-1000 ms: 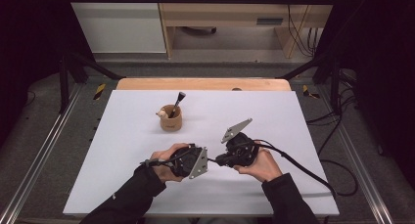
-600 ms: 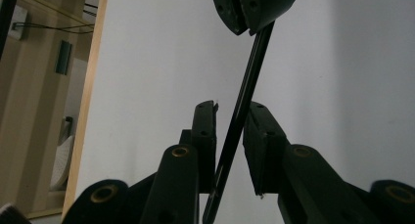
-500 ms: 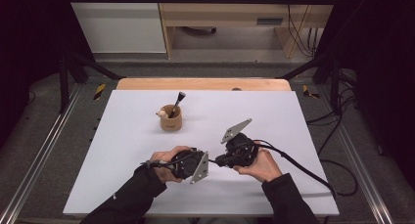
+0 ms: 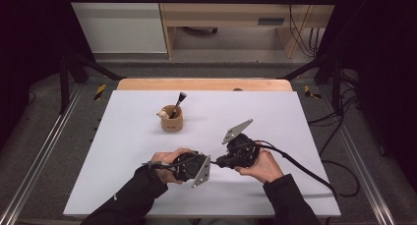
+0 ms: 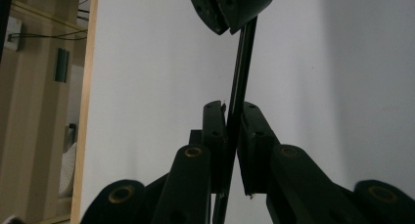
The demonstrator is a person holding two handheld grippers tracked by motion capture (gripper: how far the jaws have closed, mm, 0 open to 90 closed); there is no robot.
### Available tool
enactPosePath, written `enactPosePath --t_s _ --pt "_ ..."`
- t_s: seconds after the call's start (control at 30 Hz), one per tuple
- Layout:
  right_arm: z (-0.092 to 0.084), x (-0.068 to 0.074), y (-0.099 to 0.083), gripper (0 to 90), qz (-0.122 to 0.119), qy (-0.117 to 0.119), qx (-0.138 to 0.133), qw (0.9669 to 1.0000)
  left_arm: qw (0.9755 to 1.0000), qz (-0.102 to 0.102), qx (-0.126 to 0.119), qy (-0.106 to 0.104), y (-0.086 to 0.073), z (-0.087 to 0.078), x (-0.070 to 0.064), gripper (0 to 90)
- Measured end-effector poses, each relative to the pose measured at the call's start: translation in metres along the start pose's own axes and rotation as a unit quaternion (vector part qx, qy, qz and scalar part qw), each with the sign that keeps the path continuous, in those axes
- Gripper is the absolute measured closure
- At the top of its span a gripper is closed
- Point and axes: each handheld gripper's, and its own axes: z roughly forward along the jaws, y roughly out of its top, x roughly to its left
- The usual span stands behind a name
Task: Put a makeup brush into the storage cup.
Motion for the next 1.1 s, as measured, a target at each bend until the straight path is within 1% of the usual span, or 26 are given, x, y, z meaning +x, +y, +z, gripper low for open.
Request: enactPosePath --t_s 0.13,0.23,0.4,0.43,0.47,0.5,0.53,0.57,0.6,0.63,0.67,0.7,0.73,0.8,0.83,0.87,0.9,0.93,1.03,1.07,1.1 --pt "0.000 0.000 0.000 85.8 -0.001 0.001 0.000 1.0000 1.0000 0.006 0.002 -0.006 0.000 0.001 -0.001 83.6" --pt "0.000 0.000 0.000 85.7 -0.002 0.002 -0.001 1.0000 0.9999 0.009 0.003 -0.007 0.000 0.001 -0.002 84.3" --pt "0.000 0.001 0.000 85.3 0.002 0.003 -0.007 1.0000 0.9999 0.008 0.002 -0.008 0.000 0.001 -0.002 84.5" --pt "0.000 0.001 0.000 85.1 0.002 -0.002 -0.008 1.0000 0.9999 0.010 0.007 -0.007 0.000 0.000 -0.001 84.6" --pt "-0.001 0.001 0.000 84.6 -0.002 -0.002 -0.010 0.9999 1.0000 0.004 0.002 -0.007 0.000 0.000 -0.002 84.6" --pt "-0.001 0.001 0.000 83.3 -0.002 -0.006 -0.014 0.9999 1.0000 0.005 0.005 -0.006 -0.001 0.000 -0.002 84.6" --pt "-0.002 0.001 0.000 81.0 -0.003 -0.013 -0.018 0.9997 1.0000 -0.002 0.003 -0.009 -0.001 0.001 -0.003 84.6" --pt "-0.003 0.002 0.000 79.0 0.000 -0.018 -0.024 0.9996 0.9999 -0.007 -0.004 -0.007 -0.002 0.002 -0.004 84.6" --pt "-0.004 0.002 0.000 76.0 -0.003 -0.024 -0.027 0.9993 0.9999 -0.011 -0.003 -0.009 -0.003 0.002 -0.004 84.6" --pt "-0.006 0.002 0.000 74.6 -0.003 -0.028 -0.034 0.9990 0.9999 -0.011 0.008 -0.010 -0.004 0.001 -0.003 84.6" --pt "-0.008 0.001 0.000 71.6 -0.006 -0.036 -0.044 0.9983 0.9999 -0.014 0.004 -0.008 -0.005 0.002 -0.003 84.6" --pt "-0.010 0.001 0.000 68.6 -0.006 -0.041 -0.051 0.9978 0.9998 -0.017 0.008 -0.009 -0.006 0.001 -0.003 84.6" --pt "-0.013 0.001 0.000 65.9 -0.008 -0.046 -0.060 0.9971 0.9997 -0.007 0.019 -0.009 -0.007 0.000 -0.001 84.5" --pt "-0.017 0.001 0.000 61.6 -0.005 -0.058 -0.079 0.9952 0.9993 -0.034 0.007 -0.011 -0.009 0.002 -0.004 84.6" --pt "-0.019 0.000 0.000 59.3 -0.009 -0.063 -0.082 0.9945 0.9988 -0.047 0.002 -0.013 -0.011 0.002 -0.005 84.5" --pt "-0.022 0.000 0.000 56.6 -0.006 -0.073 -0.091 0.9932 0.9986 -0.050 0.002 -0.014 -0.012 0.002 -0.005 84.6" --pt "-0.024 -0.001 0.000 55.0 -0.004 -0.079 -0.095 0.9923 0.9985 -0.051 0.014 -0.016 -0.013 0.001 -0.004 84.6" --pt "-0.026 -0.001 0.000 51.4 -0.004 -0.086 -0.105 0.9907 0.9985 -0.050 0.017 -0.016 -0.014 0.000 -0.003 84.6" --pt "-0.032 -0.001 0.000 45.4 -0.001 -0.099 -0.123 0.9875 0.9974 -0.068 0.019 -0.016 -0.019 -0.001 -0.003 84.5" --pt "-0.034 -0.002 0.000 42.9 0.001 -0.103 -0.129 0.9862 0.9973 -0.069 0.020 -0.015 -0.020 -0.001 -0.003 84.6" --pt "-0.035 -0.002 0.000 41.9 0.002 -0.107 -0.131 0.9855 0.9966 -0.078 0.022 -0.016 -0.021 -0.002 -0.003 84.6"
